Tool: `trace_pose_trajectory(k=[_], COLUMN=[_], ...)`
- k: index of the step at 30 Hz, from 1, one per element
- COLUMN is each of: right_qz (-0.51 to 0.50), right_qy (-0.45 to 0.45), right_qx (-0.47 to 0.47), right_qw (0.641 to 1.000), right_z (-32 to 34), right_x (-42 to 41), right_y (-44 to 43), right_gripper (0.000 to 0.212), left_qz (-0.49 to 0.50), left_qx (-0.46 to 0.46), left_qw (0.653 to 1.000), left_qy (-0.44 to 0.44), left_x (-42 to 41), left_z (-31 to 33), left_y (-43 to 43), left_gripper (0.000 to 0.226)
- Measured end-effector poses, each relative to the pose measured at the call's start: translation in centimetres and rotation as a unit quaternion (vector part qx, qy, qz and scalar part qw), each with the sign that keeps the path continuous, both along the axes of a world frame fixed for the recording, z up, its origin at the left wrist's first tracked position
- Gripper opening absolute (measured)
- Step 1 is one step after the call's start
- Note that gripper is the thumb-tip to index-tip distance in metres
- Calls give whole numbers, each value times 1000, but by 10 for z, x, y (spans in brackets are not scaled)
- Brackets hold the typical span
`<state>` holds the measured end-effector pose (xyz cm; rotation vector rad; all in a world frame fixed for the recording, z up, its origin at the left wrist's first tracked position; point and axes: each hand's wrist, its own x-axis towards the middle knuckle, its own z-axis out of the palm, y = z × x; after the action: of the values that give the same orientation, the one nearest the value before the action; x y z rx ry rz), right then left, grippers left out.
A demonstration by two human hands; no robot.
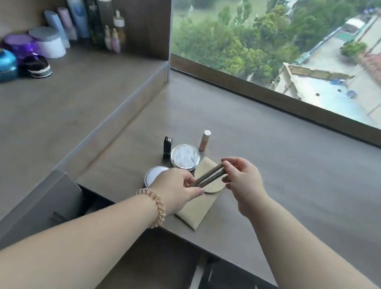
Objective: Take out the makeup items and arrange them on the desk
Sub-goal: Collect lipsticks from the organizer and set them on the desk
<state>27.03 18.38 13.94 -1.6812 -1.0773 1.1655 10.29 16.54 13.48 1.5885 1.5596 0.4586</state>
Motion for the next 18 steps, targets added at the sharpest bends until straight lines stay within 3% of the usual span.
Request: trace_pose_trajectory(k=[3, 5, 9, 14, 18], right_qz=[2, 32, 135, 220, 258], right_qy=[-58, -112, -273, -379, -428], right_qx=[-17, -42, -75, -38, 14], right_qw=[998, 992, 949, 898, 866], right_z=[-22, -37, -52, -56, -59], right_x=[33, 51, 75, 100, 112], right_y=[-1, 5, 28, 46, 56], right_gripper=[11, 12, 16, 21, 21], left_qz=[-39, -51, -48, -71, -38], left_qx=[-4, 0, -10, -31, -18], left_qw=[998, 995, 985, 957, 950], left_qy=[49, 85, 168, 280, 308], left_x=[29, 47, 79, 112, 121], left_z=[-14, -22, -31, -34, -34], left_y=[-10, -13, -10, 9, 19], left_gripper=[9, 16, 21, 24, 36])
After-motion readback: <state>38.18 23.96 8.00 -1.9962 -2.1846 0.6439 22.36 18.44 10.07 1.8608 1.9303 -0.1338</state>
